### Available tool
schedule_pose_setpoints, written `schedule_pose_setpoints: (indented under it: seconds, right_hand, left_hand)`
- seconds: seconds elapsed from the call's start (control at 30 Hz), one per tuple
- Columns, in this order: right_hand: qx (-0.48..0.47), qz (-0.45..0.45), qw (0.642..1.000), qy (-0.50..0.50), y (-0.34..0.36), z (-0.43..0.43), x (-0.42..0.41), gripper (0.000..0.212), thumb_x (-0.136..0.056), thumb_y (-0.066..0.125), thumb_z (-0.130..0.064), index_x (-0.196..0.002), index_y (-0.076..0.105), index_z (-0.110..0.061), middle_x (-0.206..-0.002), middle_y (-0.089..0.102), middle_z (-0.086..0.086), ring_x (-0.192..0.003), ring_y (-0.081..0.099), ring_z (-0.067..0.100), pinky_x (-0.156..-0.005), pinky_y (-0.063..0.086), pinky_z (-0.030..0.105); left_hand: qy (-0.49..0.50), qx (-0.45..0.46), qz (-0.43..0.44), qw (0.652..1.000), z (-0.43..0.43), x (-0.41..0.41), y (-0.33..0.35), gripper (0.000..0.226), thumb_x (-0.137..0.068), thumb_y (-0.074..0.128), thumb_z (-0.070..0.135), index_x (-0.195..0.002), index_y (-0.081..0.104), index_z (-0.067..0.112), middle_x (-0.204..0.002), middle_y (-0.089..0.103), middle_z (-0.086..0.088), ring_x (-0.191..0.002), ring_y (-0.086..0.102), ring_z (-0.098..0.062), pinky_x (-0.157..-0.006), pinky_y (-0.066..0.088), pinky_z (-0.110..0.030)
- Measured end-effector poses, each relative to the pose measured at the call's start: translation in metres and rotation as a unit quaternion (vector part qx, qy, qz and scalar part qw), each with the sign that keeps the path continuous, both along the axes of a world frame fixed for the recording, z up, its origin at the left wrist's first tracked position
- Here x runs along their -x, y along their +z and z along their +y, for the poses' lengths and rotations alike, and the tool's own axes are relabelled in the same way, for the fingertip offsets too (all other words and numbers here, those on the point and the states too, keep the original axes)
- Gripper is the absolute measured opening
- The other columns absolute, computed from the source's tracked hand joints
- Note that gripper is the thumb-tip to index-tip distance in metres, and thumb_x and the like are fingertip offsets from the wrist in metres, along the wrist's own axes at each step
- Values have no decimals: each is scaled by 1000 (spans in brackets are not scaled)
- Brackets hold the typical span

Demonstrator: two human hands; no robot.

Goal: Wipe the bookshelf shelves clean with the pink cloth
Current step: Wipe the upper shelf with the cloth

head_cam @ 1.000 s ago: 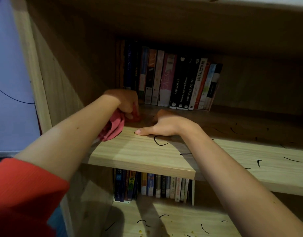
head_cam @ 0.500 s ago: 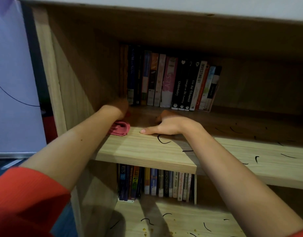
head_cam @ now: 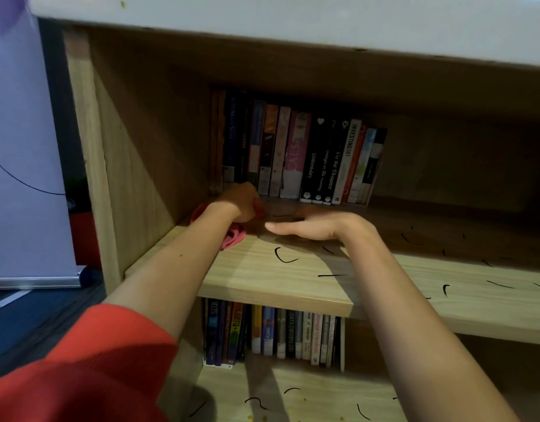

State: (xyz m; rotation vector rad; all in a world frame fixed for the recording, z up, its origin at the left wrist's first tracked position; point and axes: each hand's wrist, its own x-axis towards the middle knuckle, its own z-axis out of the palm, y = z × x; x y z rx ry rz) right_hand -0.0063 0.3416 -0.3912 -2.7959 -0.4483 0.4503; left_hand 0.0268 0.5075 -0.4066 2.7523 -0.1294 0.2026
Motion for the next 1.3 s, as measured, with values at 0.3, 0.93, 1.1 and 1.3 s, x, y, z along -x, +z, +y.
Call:
schedule_pose_setpoints:
  seconds: [0.3, 0.93, 1.1, 1.3]
  right_hand:
    - [19, -20, 1000, 15, -8, 0, -13, 77, -82, 48, -67, -141, 39, -19, -147, 37, 4, -131, 38, 23, -95, 31, 29]
    - [-101, -131, 986, -33, -9, -2, -16, 59, -94, 33, -58, -136, 46, -19, -144, 42, 9, -132, 38, 27, -115, 16, 45]
    - [-105, -244, 963, -36, -7, -6, -3, 33, -97, 34, -27, -107, 64, -18, -114, 62, 10, -115, 52, 29, -115, 12, 47]
    - [-70, -204, 974, 69, -26, -35, 49, 58, -87, 39, -65, -129, 54, -26, -135, 54, -3, -128, 43, 19, -113, 7, 55]
  left_hand:
    - [-105, -1, -9, 994, -16, -20, 0, 29, -90, 54, 0, -113, 68, 10, -121, 64, -4, -113, 58, -18, -94, 42, -22]
    - [-26, -54, 26, 998, -1, 72, 6, 26, -93, 54, 13, -117, 62, 16, -91, 65, 0, -71, 55, -11, -64, 45, -20]
    - [-62, -15, -36, 997, -4, 107, -1, 31, -88, 58, 4, -115, 67, 19, -112, 68, 1, -107, 59, -13, -99, 39, -24]
    - [-53, -8, -30, 998, -8, 103, 3, 32, -86, 58, 1, -112, 69, 18, -111, 68, 0, -100, 58, -10, -90, 41, -20]
